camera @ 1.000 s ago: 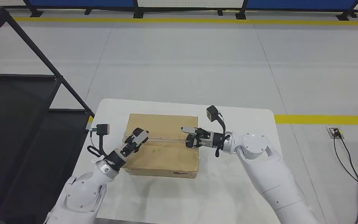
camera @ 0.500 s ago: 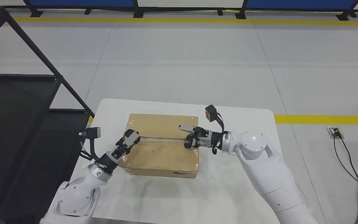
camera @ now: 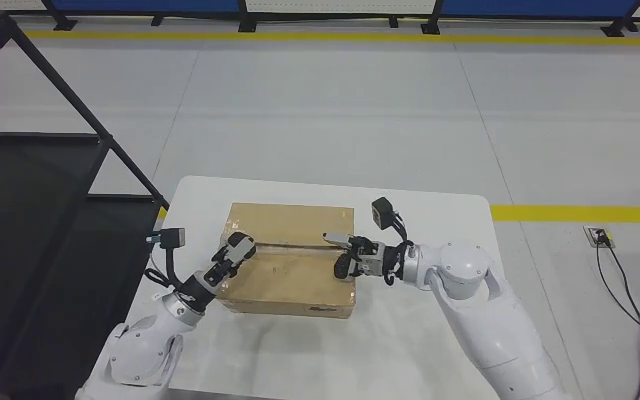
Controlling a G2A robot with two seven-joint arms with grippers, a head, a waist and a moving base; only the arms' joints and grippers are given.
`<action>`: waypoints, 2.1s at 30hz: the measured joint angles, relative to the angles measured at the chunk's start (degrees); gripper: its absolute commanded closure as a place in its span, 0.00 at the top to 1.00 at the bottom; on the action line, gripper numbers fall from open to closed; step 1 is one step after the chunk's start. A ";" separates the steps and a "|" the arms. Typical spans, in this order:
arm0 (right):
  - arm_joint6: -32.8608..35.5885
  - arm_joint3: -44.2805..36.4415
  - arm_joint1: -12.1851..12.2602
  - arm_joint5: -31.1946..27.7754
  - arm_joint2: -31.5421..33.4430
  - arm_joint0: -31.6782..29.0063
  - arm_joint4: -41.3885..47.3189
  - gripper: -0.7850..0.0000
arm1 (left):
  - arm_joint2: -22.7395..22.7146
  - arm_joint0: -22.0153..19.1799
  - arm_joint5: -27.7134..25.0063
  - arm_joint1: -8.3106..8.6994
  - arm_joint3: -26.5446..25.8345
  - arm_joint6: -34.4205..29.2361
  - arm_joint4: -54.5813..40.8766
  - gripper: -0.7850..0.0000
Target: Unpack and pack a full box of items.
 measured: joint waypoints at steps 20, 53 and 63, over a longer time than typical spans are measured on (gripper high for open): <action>-1.33 9.42 -1.34 -1.65 -5.00 6.33 3.40 1.00 | 0.34 0.07 -0.15 0.05 0.81 0.80 0.05 1.00; -1.13 -0.19 1.32 4.06 -2.22 1.12 -0.02 1.00 | 0.00 0.55 -1.44 0.34 0.39 -0.17 -0.89 1.00; -0.91 -3.90 2.52 6.34 0.89 -2.21 1.32 0.98 | 0.39 0.29 -1.36 0.38 0.37 -0.40 -0.71 1.00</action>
